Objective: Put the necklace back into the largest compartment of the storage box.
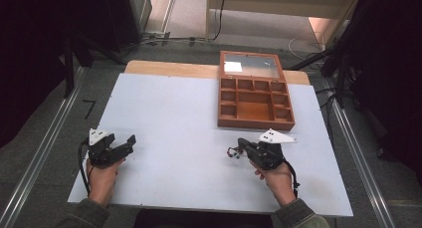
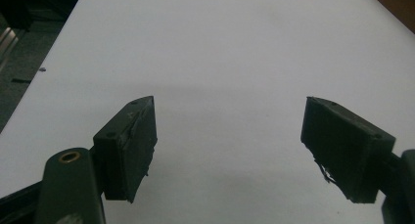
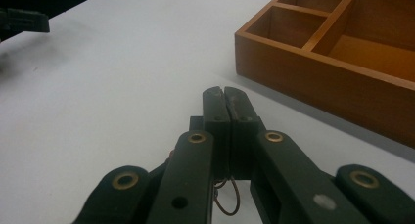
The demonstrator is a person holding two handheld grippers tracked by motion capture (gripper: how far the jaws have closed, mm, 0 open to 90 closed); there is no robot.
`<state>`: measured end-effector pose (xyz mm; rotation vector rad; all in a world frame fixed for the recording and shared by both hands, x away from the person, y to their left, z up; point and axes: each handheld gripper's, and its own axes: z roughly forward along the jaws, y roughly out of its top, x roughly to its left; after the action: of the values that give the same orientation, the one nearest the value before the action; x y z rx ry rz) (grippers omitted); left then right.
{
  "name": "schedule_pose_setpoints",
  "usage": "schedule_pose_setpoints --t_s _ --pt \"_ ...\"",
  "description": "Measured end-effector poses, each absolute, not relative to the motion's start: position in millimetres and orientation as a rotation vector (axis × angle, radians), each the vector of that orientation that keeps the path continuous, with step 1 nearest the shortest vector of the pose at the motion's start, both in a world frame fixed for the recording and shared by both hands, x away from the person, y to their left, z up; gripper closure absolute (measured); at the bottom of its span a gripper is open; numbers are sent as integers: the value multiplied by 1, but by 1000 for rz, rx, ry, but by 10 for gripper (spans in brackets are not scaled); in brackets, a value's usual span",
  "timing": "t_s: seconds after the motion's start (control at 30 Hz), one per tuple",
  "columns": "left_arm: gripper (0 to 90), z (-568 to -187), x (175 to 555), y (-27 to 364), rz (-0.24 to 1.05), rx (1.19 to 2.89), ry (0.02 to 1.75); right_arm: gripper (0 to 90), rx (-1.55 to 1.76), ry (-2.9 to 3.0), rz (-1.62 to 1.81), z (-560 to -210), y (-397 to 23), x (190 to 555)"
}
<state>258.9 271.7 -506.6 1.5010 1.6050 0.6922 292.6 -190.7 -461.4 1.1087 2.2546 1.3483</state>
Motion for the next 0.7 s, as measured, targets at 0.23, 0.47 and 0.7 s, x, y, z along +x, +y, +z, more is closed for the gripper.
schedule_pose_setpoints --t_s 0.23,0.47,0.7 --pt "212 -507 259 272 693 1501 1608 861 1135 2221 1358 -455 -197 297" --pt "212 -507 259 272 694 1503 1609 861 1158 2191 1372 -449 -204 303" --pt "212 -507 259 272 694 1502 1609 861 1184 2173 1386 -443 -209 309"
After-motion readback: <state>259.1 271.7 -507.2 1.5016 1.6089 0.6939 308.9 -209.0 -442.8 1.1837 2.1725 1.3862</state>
